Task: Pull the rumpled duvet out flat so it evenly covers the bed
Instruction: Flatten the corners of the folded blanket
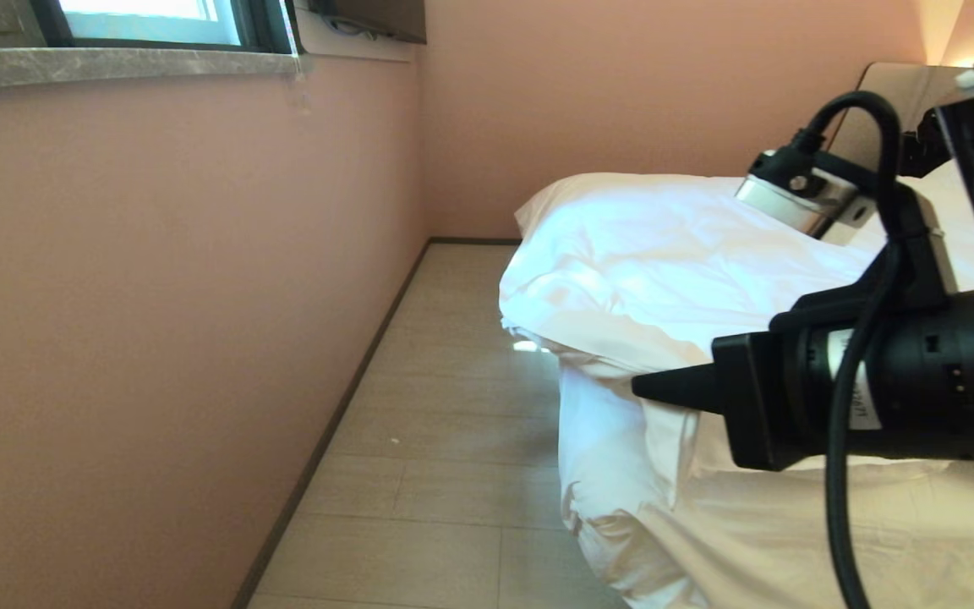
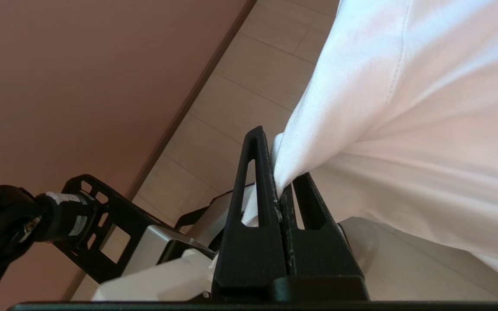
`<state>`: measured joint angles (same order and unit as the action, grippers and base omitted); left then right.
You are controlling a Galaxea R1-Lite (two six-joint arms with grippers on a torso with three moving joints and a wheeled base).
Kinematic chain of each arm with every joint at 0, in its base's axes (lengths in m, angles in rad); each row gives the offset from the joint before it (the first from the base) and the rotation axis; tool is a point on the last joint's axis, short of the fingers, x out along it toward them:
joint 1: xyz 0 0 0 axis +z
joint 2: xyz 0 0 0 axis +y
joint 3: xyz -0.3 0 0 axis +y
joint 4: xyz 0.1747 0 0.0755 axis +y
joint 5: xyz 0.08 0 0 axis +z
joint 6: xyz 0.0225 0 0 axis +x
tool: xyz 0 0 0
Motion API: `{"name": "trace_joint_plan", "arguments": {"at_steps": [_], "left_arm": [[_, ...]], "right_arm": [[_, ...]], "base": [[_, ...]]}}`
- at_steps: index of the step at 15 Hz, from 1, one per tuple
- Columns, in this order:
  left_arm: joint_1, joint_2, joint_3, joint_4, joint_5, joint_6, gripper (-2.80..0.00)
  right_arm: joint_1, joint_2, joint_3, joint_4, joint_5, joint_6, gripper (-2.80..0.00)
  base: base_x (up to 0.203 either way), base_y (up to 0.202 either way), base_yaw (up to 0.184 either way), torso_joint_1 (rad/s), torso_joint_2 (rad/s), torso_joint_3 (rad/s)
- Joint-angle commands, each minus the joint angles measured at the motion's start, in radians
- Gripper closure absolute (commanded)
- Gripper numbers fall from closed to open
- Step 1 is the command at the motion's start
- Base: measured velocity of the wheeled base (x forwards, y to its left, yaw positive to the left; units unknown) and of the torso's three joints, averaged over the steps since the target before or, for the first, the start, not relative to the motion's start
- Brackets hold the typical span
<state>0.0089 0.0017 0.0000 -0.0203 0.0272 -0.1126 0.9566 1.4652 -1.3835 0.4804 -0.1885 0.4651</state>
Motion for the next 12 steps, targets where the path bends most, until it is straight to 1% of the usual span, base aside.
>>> {"name": "trace_joint_plan", "arguments": {"at_steps": [1, 3, 8, 12], "left_arm": [[0.0, 0.0, 0.0, -0.001, 0.0, -0.001, 0.0], [0.0, 0.0, 0.0, 0.0, 0.0, -0.001, 0.0], [0.0, 0.0, 0.0, -0.001, 0.0, -0.001, 0.0], [0.0, 0.0, 0.0, -0.001, 0.0, -0.001, 0.0]], "right_arm": [[0.006, 0.078, -0.04, 0.001, -0.001, 0.013, 0.0], [0.009, 0.156, -0.103, 0.001, 0.0, 0.016, 0.0], [0.036, 0.369, -0.311, 0.006, -0.001, 0.061, 0.0], [0.073, 0.436, -0.384, 0.009, -0.003, 0.068, 0.0]], "base": [[0.0, 0.0, 0.0, 0.0, 0.0, 0.0], [0.0, 0.0, 0.0, 0.0, 0.0, 0.0], [0.0, 0.0, 0.0, 0.0, 0.0, 0.0], [0.0, 0.0, 0.0, 0.0, 0.0, 0.0]]}}
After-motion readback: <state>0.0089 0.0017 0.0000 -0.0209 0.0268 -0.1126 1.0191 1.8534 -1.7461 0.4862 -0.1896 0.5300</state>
